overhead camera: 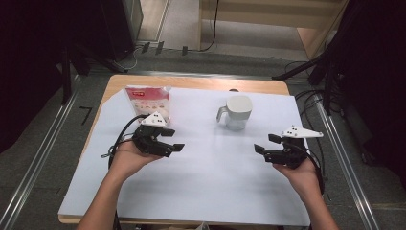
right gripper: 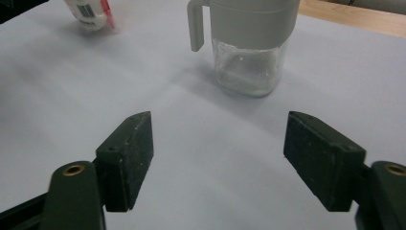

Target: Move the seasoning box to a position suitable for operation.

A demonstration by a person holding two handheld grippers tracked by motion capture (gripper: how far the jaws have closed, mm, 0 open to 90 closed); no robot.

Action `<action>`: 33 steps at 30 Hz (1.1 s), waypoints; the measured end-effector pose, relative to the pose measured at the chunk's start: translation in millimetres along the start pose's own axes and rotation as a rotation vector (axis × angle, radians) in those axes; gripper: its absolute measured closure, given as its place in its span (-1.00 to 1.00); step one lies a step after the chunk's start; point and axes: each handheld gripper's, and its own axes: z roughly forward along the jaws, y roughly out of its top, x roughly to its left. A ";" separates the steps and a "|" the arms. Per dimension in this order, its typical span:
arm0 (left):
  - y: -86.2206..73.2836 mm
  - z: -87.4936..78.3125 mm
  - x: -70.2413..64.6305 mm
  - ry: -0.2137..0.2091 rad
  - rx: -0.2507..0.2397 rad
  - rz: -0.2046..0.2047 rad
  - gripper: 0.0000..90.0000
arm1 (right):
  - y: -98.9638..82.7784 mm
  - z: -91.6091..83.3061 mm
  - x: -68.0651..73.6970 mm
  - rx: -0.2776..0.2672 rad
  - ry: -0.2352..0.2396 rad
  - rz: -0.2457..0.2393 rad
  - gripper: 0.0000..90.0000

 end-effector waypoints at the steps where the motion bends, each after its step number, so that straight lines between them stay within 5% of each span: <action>1: 0.3 -0.2 -0.4 -0.005 -0.005 0.004 -0.22 | 0.1 0.0 0.1 0.001 -0.001 0.002 -0.46; 5: 2.6 0.0 -2.8 -0.015 0.009 0.003 -0.26 | 1.5 -0.2 0.4 0.005 0.012 0.020 -0.48; 11: 5.9 -5.7 -2.8 -0.067 -0.049 -0.017 -0.27 | 6.7 -1.2 0.1 0.017 0.018 0.031 -0.56; 28: 2.0 -7.6 -3.5 -0.013 -0.006 -0.015 -0.27 | 20.9 2.1 -1.1 0.032 -0.017 0.010 -0.63; 33: 1.6 -7.8 -5.1 -0.012 0.005 -0.011 -0.27 | 29.3 9.0 -2.6 0.026 -0.029 0.040 -0.71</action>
